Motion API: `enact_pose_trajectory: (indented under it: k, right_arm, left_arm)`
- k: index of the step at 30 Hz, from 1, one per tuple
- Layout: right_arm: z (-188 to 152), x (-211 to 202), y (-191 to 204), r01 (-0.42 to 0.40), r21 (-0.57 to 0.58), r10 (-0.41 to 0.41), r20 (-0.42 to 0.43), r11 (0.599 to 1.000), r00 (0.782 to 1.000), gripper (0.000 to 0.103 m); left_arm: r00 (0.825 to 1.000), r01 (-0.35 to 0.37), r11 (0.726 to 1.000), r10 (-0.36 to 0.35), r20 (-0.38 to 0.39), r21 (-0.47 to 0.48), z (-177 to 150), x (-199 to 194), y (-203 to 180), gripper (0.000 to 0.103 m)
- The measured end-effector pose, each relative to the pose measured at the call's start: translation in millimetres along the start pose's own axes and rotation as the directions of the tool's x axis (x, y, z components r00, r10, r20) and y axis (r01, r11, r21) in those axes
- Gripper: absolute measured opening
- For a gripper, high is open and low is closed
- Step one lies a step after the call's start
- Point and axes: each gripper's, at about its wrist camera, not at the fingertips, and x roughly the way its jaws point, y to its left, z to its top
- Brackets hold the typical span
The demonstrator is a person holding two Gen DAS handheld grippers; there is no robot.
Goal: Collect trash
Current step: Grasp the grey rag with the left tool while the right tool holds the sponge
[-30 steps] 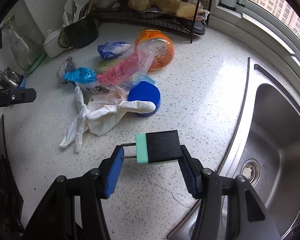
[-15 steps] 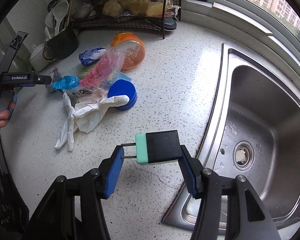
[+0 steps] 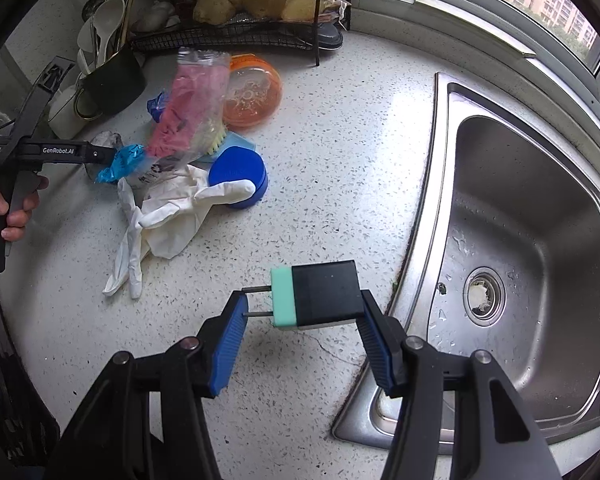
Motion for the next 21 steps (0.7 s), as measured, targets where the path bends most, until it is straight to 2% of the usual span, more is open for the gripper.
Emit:
enact_pose_trajectory:
  k: [3,7,8,13,17,21]
  right_arm:
    - [-1.9,-0.8,-1.3,0.005,0.008,-0.005,0.001,1.000,1.000,0.053]
    - [-4.0,-2.1,-3.4,0.002,0.019,-0.002,0.006,1.000,1.000,0.053]
    - [-4.3,-2.5,-3.9,0.003,0.020,-0.003,0.008,1.000,1.000,0.053]
    - [-5.0,-4.0,-4.1,-0.008,0.022,0.008,0.018,1.000,1.000,0.053]
    - [-4.9,-7.6,-2.7,-0.024,0.007,0.023,0.039,1.000,0.999,0.053]
    - [-4.2,-11.0,-1.7,-0.049,-0.010,0.049,0.049,0.999,0.998,0.053]
  left_arm:
    - [1.000,-0.005,0.999,0.004,0.014,0.044,-5.0,-3.6,-13.1,0.078]
    - [0.999,0.037,0.996,-0.040,0.032,0.078,-10.4,-10.5,-20.6,0.043]
    - [0.999,0.042,0.996,-0.044,0.030,0.079,-11.4,-11.4,-21.3,0.040]
    - [0.999,0.038,0.997,-0.040,0.032,0.067,-24.8,-19.0,-25.5,0.034]
    - [0.992,0.111,0.993,-0.113,0.051,0.051,-46.1,-41.2,-28.3,0.034]
    - [0.992,0.075,0.995,-0.081,0.093,0.065,-60.3,-68.8,-36.3,0.034]
